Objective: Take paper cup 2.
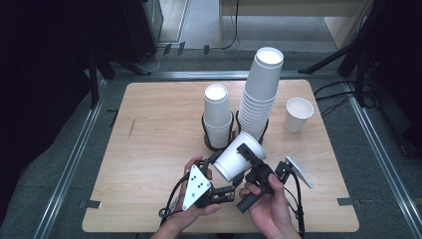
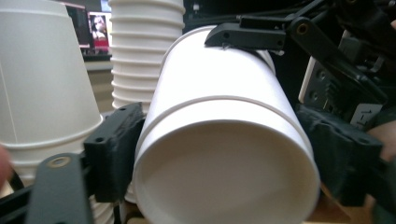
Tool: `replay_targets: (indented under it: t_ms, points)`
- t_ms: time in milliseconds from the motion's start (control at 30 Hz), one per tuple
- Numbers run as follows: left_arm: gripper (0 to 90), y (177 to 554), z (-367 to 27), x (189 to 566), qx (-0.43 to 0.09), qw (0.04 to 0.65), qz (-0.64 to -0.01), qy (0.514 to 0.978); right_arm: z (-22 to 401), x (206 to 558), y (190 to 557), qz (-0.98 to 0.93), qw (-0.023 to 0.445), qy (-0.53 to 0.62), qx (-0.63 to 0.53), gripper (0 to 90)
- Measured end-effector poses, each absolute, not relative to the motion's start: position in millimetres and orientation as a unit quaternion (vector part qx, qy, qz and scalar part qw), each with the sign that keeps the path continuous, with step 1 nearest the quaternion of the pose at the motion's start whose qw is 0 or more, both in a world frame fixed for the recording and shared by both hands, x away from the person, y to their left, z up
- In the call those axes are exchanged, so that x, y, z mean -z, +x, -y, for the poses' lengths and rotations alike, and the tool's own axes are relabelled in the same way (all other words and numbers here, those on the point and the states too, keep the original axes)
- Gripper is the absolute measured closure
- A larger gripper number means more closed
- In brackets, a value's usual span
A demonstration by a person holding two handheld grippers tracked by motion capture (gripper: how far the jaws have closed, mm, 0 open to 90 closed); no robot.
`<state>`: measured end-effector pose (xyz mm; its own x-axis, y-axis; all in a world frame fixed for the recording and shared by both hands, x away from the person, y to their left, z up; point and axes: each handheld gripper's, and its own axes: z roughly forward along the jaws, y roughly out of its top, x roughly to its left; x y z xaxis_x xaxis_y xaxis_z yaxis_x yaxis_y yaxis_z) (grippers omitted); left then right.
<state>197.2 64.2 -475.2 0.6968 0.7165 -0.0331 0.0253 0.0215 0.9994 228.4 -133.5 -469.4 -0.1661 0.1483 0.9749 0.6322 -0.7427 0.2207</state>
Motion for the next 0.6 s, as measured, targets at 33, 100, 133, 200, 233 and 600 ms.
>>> replay_targets:
  t_ms: [33, 100, 133, 200, 233, 600]
  points:
    - [12.5, 197.5, -64.8, 474.6, -0.257, 0.653, -0.287, 0.652, 134.3, 469.6, 228.8, 0.314, 0.166, -0.620, 0.700, 14.1]
    - [9.4, 198.1, -65.5, 473.2, -0.247, 0.647, -0.288, 0.661, 136.0, 469.1, 229.3, 0.317, 0.153, -0.619, 0.702, 14.1]
    - [8.4, 198.3, -65.9, 472.5, -0.243, 0.645, -0.289, 0.665, 137.2, 468.4, 229.6, 0.318, 0.148, -0.619, 0.703, 14.1]
    - [7.1, 199.0, -66.3, 471.7, -0.238, 0.641, -0.293, 0.668, 139.5, 467.3, 230.2, 0.322, 0.126, -0.614, 0.709, 14.1]
    - [6.8, 199.4, -66.6, 471.5, -0.236, 0.640, -0.294, 0.670, 140.2, 466.8, 230.4, 0.328, 0.117, -0.612, 0.710, 14.1]
    - [6.8, 202.2, -68.9, 471.9, -0.229, 0.632, -0.303, 0.676, 144.8, 465.9, 233.0, 0.362, 0.026, -0.583, 0.727, 14.1]
